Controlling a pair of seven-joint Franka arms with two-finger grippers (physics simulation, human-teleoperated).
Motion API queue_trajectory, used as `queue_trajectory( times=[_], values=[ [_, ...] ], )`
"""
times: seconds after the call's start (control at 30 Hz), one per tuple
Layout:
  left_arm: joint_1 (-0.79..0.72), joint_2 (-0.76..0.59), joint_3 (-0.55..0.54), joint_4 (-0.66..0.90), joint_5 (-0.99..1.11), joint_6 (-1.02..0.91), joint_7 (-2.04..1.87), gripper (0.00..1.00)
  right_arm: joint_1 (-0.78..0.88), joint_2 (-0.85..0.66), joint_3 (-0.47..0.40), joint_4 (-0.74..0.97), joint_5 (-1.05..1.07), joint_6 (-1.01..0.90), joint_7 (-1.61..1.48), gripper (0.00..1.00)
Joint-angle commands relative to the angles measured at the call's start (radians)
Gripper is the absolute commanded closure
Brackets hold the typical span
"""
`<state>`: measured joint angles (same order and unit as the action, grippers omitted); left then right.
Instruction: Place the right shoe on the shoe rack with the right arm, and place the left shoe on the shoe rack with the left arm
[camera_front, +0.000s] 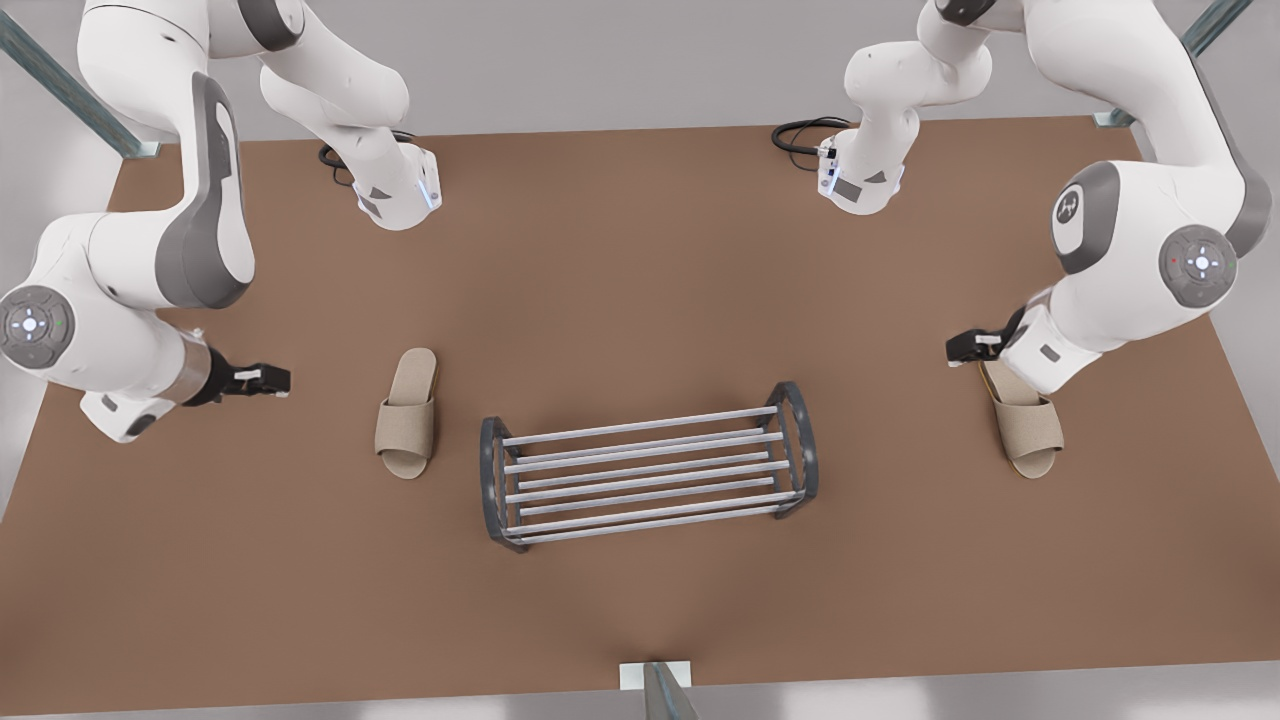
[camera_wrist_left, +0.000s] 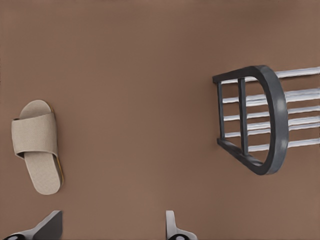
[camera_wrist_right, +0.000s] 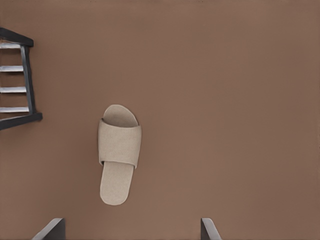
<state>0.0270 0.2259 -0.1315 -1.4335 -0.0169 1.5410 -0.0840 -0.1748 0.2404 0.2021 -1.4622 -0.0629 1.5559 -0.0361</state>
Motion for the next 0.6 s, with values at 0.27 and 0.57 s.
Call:
queue_trajectory(
  times=[0.27, 0.57],
  values=[
    [0.125, -0.224, -0.002, -0.464, 0.135, 0.471, -0.008, 0.0, -0.012, -0.458, 0.005, -0.772, 0.002, 0.791, -0.033, 0.0],
    [0.37, -0.194, -0.004, -1.038, 0.4, 1.573, 0.03, 0.0, -0.045, -0.23, 0.008, -1.158, 0.0, 1.951, -0.06, 0.0]
  ],
)
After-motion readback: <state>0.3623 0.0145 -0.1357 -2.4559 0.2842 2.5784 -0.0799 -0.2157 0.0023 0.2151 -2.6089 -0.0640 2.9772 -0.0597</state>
